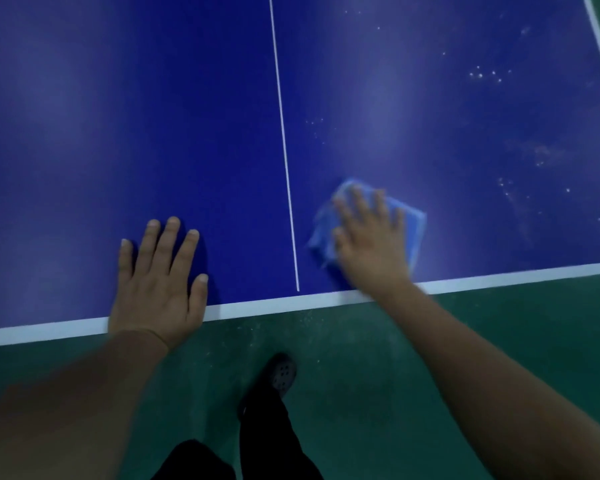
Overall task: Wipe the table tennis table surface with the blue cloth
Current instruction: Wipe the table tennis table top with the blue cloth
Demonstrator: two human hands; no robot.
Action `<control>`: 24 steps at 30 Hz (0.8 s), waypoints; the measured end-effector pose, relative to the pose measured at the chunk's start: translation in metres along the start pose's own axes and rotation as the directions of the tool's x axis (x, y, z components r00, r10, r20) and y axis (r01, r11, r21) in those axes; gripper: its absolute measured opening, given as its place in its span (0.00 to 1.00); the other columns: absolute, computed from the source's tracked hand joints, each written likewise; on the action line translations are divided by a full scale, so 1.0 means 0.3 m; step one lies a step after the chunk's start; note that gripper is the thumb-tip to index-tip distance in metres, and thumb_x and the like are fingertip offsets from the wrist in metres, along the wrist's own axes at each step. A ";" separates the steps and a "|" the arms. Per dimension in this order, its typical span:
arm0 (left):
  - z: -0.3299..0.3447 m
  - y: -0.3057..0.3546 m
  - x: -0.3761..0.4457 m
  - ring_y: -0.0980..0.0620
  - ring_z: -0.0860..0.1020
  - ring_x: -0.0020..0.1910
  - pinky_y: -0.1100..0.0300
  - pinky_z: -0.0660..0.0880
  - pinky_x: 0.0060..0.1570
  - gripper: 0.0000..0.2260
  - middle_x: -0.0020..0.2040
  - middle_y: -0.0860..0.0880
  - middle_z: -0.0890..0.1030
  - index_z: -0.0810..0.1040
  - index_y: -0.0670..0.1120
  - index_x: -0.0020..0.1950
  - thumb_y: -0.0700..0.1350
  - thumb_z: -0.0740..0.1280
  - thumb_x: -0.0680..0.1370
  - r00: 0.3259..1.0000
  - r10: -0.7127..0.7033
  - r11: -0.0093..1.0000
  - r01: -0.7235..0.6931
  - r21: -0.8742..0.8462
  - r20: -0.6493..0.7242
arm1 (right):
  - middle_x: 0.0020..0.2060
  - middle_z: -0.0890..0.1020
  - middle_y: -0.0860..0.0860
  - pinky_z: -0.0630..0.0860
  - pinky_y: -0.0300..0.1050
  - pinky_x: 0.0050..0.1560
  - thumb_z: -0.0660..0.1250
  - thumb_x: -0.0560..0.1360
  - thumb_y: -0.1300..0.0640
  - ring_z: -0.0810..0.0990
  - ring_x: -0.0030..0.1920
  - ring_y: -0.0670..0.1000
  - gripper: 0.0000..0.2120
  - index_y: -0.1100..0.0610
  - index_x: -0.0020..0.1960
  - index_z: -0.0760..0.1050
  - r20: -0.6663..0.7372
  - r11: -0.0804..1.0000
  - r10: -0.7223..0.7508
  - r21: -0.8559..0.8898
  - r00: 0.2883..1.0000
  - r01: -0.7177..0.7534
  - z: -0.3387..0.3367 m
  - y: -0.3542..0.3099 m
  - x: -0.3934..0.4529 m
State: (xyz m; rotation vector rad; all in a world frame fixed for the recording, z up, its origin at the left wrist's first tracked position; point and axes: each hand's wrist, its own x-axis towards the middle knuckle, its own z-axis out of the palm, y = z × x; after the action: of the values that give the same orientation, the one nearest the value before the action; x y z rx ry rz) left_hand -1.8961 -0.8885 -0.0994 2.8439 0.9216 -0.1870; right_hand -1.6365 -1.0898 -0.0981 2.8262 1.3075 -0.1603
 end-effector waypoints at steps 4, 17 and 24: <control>0.009 -0.004 -0.002 0.42 0.53 0.80 0.35 0.52 0.75 0.30 0.81 0.43 0.56 0.56 0.44 0.80 0.56 0.49 0.81 1.000 0.012 1.000 -0.013 -0.013 -0.009 | 0.81 0.50 0.48 0.47 0.68 0.75 0.43 0.83 0.43 0.47 0.80 0.59 0.27 0.47 0.81 0.51 0.090 0.870 0.474 0.104 0.876 -0.481 -0.044 0.152 0.097; 0.013 -0.016 0.005 0.40 0.56 0.79 0.34 0.54 0.74 0.29 0.80 0.42 0.59 0.61 0.43 0.79 0.55 0.50 0.81 0.999 0.041 0.999 -0.040 0.010 -0.022 | 0.80 0.56 0.49 0.54 0.69 0.72 0.39 0.79 0.44 0.54 0.78 0.64 0.30 0.48 0.80 0.55 -0.025 0.995 -0.095 0.016 0.995 0.095 -0.019 -0.183 0.580; 0.014 -0.019 -0.001 0.40 0.55 0.79 0.35 0.52 0.74 0.29 0.80 0.41 0.58 0.58 0.43 0.79 0.57 0.42 0.83 0.999 0.044 0.999 -0.045 0.020 0.007 | 0.81 0.50 0.51 0.47 0.73 0.72 0.44 0.84 0.46 0.46 0.79 0.65 0.26 0.50 0.81 0.50 0.018 0.683 0.710 0.226 0.704 -0.694 -0.089 0.279 0.626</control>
State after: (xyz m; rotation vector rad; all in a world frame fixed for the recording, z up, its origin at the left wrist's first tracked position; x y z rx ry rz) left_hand -1.9002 -0.8848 -0.1039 2.8777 0.8592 -0.2013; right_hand -1.4497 -0.9999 -0.0927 3.3005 0.1073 -0.1851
